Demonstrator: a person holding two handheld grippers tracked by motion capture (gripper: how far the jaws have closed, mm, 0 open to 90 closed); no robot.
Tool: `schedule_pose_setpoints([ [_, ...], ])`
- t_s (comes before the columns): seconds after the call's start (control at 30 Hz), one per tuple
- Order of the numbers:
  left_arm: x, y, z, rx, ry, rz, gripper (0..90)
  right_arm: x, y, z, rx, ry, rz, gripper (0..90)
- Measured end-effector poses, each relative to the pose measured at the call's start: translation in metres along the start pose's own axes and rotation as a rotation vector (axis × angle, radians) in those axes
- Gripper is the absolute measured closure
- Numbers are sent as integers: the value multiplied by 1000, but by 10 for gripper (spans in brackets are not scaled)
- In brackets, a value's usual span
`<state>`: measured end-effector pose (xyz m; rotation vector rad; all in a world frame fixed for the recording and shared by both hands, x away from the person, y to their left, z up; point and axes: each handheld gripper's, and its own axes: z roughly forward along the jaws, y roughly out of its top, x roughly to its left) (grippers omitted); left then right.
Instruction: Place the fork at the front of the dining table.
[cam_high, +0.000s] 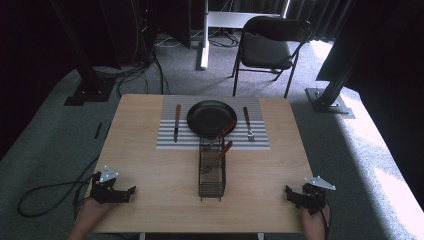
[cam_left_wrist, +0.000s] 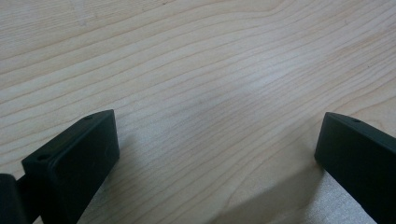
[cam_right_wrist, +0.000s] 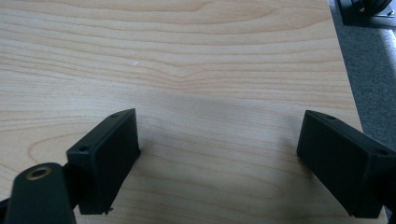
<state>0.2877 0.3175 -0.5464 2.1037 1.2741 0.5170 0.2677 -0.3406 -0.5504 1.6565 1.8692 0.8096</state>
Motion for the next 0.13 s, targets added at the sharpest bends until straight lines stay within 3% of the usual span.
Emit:
schedule_pose_setpoints([
  [0.13,0,0,0,0,-1,0,0,0,0,0,0,2,-2,120],
])
